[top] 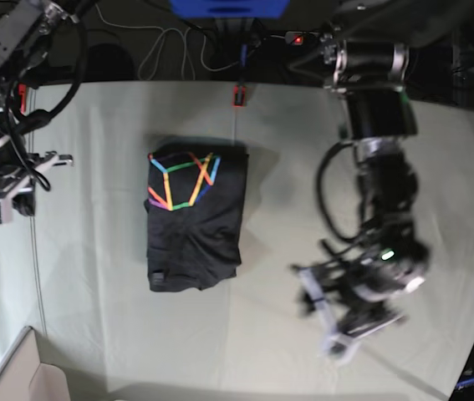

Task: Layout the t-shirt on the table in an organized manner, then fold the t-shirt properly

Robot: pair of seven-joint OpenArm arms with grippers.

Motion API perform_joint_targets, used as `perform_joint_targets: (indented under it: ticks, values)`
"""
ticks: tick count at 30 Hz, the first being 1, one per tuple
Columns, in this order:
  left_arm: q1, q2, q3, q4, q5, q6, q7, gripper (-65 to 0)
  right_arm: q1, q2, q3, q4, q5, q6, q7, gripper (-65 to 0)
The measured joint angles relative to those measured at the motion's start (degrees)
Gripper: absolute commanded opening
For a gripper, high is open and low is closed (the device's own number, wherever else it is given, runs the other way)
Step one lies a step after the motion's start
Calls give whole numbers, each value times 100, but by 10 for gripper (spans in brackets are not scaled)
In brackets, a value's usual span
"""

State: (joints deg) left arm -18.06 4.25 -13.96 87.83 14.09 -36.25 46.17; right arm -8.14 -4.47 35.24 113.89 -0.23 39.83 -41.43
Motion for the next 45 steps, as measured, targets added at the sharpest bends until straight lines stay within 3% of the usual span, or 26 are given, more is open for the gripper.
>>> perform_joint_targets:
  ticks: [8,14,18,22,30,38,40,45]
  values:
    - [949,-321,-1349,1182,-116,-46,625,-544,-17,-74,-2059,2,26,20,13,-650]
    - [1904,-472,-2218,1716,-63,-66,848,-632,-177,-46,-2756,-964,66,22,79,-650]
    - [2347,-448,-2669,1803,-149,-96,748,-650,-120,-9,-2769,-1768,7,22,175,-650]
    - [2603,-452,-3147,1801,-105,-94,776,-650,-144,164,-2780,-2389,35,20,890,-650]
    - [2776,-433,-3554,1746,-133,-103,761,-650,-490,367,-2750,-3036,39,-15,1458,-650]
    - [2935,-407,-3541,1744,-127,-142,761,-650,-927,363,-2730,-2124,46,-11,1545,-650]
    - [3123,-407,-3526,1744,-142,-407,702,-650,-1139,321,-2564,-1735,44,-4,1506,-650]
    - [3687,-407,-3541,1744,-164,-400,688,-650,-1746,313,-1998,-903,46,-17,1499,-650]
